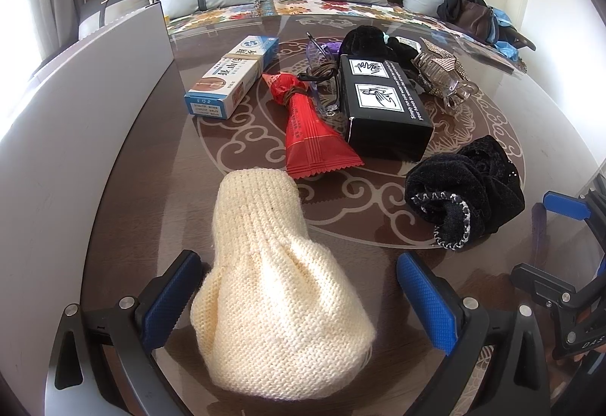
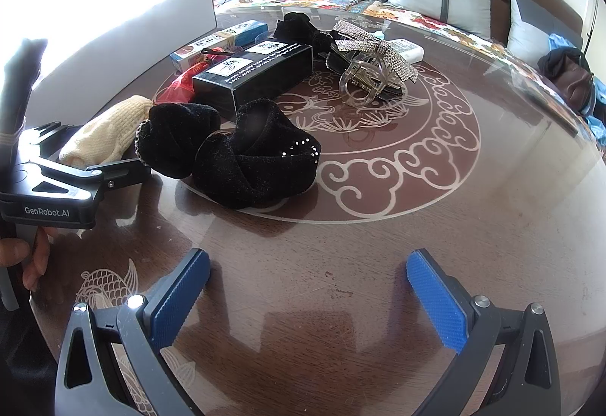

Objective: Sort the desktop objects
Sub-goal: 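Lift the cream knitted hat off the table with the left tool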

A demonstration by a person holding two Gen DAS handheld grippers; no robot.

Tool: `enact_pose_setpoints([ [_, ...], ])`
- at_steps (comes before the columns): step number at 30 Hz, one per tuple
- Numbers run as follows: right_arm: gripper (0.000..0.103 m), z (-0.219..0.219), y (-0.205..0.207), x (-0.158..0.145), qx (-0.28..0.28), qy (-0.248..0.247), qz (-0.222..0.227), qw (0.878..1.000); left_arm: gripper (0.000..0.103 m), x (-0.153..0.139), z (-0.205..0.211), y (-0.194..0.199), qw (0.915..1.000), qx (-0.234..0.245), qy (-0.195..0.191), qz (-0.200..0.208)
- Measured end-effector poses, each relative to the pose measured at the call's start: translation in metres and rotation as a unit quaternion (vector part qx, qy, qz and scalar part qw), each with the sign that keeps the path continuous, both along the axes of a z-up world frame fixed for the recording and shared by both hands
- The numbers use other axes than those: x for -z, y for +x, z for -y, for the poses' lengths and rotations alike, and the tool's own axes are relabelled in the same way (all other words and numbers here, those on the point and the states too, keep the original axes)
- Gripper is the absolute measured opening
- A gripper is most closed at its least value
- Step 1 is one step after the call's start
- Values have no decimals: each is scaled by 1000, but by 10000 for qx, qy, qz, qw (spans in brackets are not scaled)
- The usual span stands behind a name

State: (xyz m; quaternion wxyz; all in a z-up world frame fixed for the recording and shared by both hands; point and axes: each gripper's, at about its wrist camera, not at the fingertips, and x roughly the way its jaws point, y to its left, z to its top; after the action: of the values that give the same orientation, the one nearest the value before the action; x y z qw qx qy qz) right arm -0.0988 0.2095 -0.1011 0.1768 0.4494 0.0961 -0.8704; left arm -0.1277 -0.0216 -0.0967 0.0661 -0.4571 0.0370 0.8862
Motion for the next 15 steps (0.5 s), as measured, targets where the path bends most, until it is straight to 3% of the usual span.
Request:
enact_pose_setpoints([
  [15,103,0,0,0,1,-1,0,10000,103,0,0,0,10000,-2,26,4],
])
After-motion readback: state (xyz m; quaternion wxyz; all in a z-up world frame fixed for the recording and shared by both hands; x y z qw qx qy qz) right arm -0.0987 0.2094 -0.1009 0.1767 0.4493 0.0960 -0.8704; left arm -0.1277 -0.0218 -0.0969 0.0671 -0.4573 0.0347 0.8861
